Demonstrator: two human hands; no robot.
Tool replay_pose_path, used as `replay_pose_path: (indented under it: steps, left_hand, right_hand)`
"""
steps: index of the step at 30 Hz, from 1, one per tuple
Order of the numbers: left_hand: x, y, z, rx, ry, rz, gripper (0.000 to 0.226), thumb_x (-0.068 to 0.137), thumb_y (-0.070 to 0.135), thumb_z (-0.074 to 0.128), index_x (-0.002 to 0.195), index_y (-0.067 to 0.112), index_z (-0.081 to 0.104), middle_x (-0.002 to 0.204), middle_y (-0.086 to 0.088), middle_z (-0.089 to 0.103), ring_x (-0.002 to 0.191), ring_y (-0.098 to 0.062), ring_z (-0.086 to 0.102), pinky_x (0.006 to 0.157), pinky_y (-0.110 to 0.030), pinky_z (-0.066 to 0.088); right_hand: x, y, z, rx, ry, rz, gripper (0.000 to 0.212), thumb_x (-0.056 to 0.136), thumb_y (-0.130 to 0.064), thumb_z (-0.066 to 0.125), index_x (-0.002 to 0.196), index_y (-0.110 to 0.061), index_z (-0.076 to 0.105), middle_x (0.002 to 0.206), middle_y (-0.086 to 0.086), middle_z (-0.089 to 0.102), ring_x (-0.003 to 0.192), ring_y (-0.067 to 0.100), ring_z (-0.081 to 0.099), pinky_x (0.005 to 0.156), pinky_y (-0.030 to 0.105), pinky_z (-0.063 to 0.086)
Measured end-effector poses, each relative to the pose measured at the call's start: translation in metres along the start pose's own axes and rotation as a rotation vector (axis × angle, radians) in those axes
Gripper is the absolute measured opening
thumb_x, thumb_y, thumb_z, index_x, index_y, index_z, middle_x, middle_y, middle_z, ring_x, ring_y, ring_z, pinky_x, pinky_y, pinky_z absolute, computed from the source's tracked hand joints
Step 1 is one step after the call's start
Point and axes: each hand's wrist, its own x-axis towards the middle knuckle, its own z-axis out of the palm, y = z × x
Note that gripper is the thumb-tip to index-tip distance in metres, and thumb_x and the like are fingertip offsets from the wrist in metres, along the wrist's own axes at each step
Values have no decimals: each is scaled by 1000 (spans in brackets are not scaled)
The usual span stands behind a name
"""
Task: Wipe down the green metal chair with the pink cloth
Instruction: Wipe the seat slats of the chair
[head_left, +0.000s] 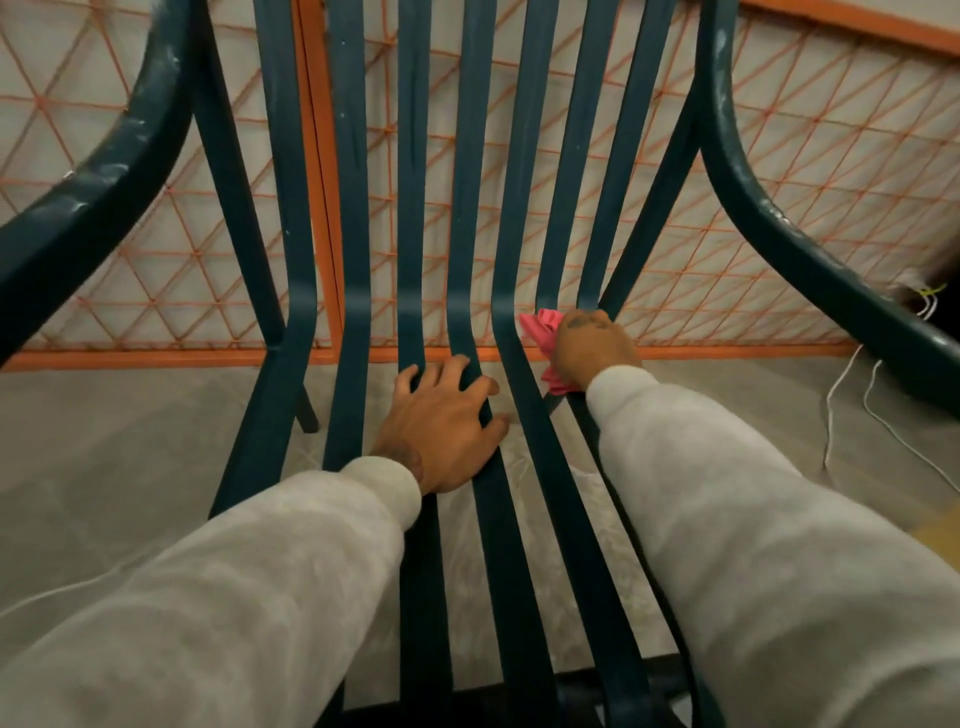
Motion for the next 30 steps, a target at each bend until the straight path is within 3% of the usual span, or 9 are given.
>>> replay_pose_path:
  steps: [3, 9, 13, 20, 27, 30]
  left_hand:
    - [1, 0, 0, 6, -5, 1, 50, 97, 60, 32, 140, 36, 42, 160, -2, 24, 148, -23, 21, 122, -52, 7]
    - [1, -1, -1, -2, -14, 2, 50, 97, 60, 33, 140, 36, 43, 160, -2, 24, 148, -23, 20, 122, -51, 6]
    - [2, -2, 0, 3, -20, 1, 51, 97, 60, 32, 140, 36, 43, 160, -2, 24, 148, -24, 21, 121, -51, 7]
    - [0, 1, -3, 5, -39, -9, 50, 97, 58, 32, 141, 36, 42, 160, -2, 24, 148, -24, 20, 121, -50, 9]
    - [-2, 2, -4, -2, -37, -11, 49, 97, 57, 34, 140, 35, 43, 158, -2, 27, 147, -24, 21, 120, -50, 11]
    - [-2, 2, -6, 5, -46, -16, 50, 98, 57, 34, 141, 34, 43, 158, -2, 28, 147, -24, 22, 120, -51, 13]
  right_hand:
    - [18, -2, 5, -58, 44, -47, 42, 94, -20, 59, 131, -3, 47, 126, 17, 55, 115, 32, 55, 95, 38, 47]
    - [12, 2, 5, -140, 21, -105, 42, 94, -19, 59, 131, -1, 47, 125, 17, 55, 115, 31, 54, 97, 36, 45]
    - [-25, 9, 10, -240, 40, -160, 36, 94, -20, 60, 126, -5, 50, 122, 13, 58, 111, 27, 55, 92, 34, 46]
    - [-113, 25, 2, -282, -74, -130, 40, 98, -23, 55, 134, -9, 44, 132, 12, 53, 121, 27, 52, 101, 35, 42]
    - [-187, 41, 4, -173, -87, -72, 31, 98, -20, 54, 128, -14, 48, 118, 10, 60, 106, 26, 59, 88, 33, 48]
    - [-216, 48, 5, -130, 1, -92, 30, 85, -20, 71, 112, -11, 60, 97, 8, 66, 86, 23, 65, 78, 33, 52]
